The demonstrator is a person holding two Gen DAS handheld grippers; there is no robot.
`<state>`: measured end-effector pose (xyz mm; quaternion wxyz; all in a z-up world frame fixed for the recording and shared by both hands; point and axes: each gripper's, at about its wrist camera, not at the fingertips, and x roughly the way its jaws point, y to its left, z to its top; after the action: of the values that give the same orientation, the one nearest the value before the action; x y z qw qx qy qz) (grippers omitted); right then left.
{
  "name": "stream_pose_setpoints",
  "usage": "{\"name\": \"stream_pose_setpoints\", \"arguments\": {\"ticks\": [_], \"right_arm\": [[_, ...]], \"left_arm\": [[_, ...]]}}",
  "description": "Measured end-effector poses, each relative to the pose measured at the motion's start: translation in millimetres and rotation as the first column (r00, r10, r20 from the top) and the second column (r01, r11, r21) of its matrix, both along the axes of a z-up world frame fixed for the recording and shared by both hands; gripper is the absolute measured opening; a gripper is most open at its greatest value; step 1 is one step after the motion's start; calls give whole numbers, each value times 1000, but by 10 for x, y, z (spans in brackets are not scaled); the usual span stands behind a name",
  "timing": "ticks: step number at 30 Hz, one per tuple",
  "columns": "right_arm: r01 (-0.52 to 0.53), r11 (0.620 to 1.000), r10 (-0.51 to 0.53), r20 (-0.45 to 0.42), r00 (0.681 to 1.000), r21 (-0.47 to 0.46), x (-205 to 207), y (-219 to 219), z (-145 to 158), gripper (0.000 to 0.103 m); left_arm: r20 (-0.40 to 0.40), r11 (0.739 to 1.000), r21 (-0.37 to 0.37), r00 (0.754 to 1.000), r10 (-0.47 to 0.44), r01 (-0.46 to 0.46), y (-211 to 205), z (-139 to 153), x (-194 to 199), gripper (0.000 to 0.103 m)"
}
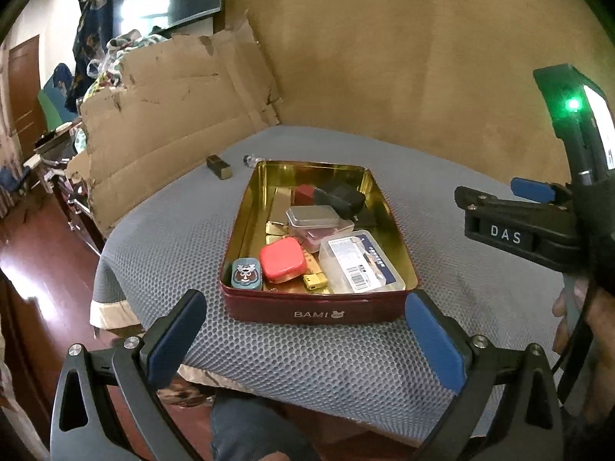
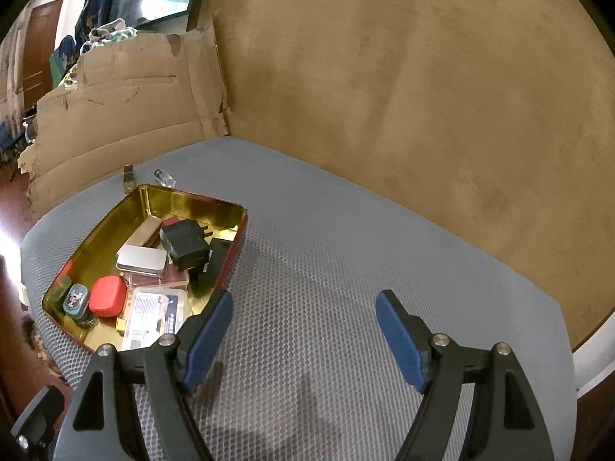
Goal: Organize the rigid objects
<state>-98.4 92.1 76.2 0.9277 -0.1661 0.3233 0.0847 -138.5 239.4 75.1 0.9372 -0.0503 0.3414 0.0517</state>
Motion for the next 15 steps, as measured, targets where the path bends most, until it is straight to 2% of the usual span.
{"name": "stream_pose_setpoints", "arguments": {"ticks": [8, 12, 15], "right_arm": [[-3, 1000, 3, 7, 1000, -13, -86, 38, 47, 79], [-10, 1000, 11, 13, 1000, -27, -125, 96, 60, 79], [-14, 999, 14, 14, 1000, -31, -139, 125, 65, 79]], "left_arm": [[-27, 998, 56, 999, 26, -24, -105, -20, -29, 103], [-32, 1000, 19, 999, 17, -17, -98, -31, -49, 103], [-31, 999, 17, 999, 31, -31, -92, -43, -60, 103]]}}
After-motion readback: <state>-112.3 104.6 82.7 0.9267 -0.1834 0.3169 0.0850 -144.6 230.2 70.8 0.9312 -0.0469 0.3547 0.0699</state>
